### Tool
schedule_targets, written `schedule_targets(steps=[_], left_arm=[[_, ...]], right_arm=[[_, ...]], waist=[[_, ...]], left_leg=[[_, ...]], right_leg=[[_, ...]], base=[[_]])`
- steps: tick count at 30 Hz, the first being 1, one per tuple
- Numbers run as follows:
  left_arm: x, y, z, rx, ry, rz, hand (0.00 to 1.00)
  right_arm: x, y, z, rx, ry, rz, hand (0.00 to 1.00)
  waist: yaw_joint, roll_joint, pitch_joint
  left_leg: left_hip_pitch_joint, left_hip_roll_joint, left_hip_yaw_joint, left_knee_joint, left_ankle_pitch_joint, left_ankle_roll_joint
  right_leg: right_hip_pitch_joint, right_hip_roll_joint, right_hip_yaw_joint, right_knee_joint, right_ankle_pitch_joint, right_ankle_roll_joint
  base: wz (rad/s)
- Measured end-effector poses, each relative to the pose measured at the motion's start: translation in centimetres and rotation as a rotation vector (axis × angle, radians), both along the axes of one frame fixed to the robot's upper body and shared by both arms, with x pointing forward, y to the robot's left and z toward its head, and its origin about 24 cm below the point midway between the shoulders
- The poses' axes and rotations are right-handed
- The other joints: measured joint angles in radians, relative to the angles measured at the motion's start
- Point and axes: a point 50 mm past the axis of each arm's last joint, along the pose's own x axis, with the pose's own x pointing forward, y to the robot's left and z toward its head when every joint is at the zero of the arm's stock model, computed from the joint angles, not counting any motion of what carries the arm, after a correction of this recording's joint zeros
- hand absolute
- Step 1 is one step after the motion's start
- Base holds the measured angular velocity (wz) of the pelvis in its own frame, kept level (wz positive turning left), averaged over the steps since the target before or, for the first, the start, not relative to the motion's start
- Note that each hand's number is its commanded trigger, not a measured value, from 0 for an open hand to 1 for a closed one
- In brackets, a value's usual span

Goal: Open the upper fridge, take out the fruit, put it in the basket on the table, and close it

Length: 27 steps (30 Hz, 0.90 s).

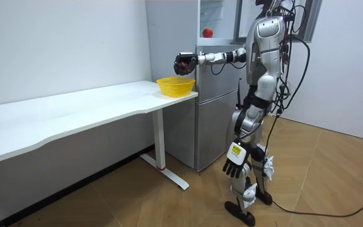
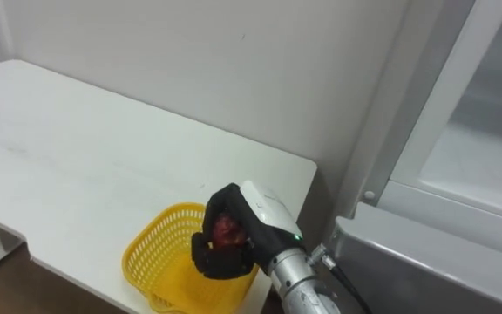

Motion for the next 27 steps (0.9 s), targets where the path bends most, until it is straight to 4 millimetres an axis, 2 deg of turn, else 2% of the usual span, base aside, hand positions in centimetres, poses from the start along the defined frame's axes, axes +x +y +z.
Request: schedule_targets(steps=[1,2,10,14,27], left_arm=[[0.0,0.0,0.0,0.000,-0.002,-0.001,0.00],[0.1,0.0,0.0,0.000,-0.003,-0.001,0.00],[0.2,0.1,0.0,0.001,-0.004,-0.002,0.00],[0.2,0.0,0.0,-0.001,-0.004,-0.002,0.00],[0.2,0.1,0.1,0.000,-0.004,-0.002,0.00]], right_arm=[[-0.1,0.1,-0.1,-0.003,0.002,0.006,0.23],[-0.1,0.2,-0.1,-0.004,0.003,0.007,0.00],[-0.1,0.4,-1.4,-0.039,0.042,0.009,0.00],[-0.2,0.7,-1.4,-0.036,0.037,0.008,0.00],[-0.2,1.1,-1.4,-0.020,0.039,0.014,0.00]], waist=[[0.001,0.000,0.0008],[0.001,-0.001,0.0012],[0.016,-0.011,0.0090],[0.016,-0.013,0.0082],[0.021,-0.013,0.0079]], left_leg=[[0.000,0.000,-0.001,0.000,0.000,0.000],[0.000,0.000,-0.001,0.000,0.000,0.000],[-0.008,-0.001,-0.002,0.003,0.000,0.000],[-0.024,-0.007,-0.006,0.013,0.000,0.000],[-0.038,-0.014,-0.010,0.032,0.001,0.001]], right_leg=[[0.001,0.000,0.000,0.000,0.000,0.000],[0.001,0.000,0.000,0.000,0.000,0.000],[-0.003,0.000,-0.008,0.000,0.000,0.000],[-0.011,-0.002,-0.025,0.000,0.000,0.000],[-0.012,-0.008,-0.027,0.000,0.000,0.000]], base=[[0.04],[0.03],[0.00],[0.06],[0.02]])
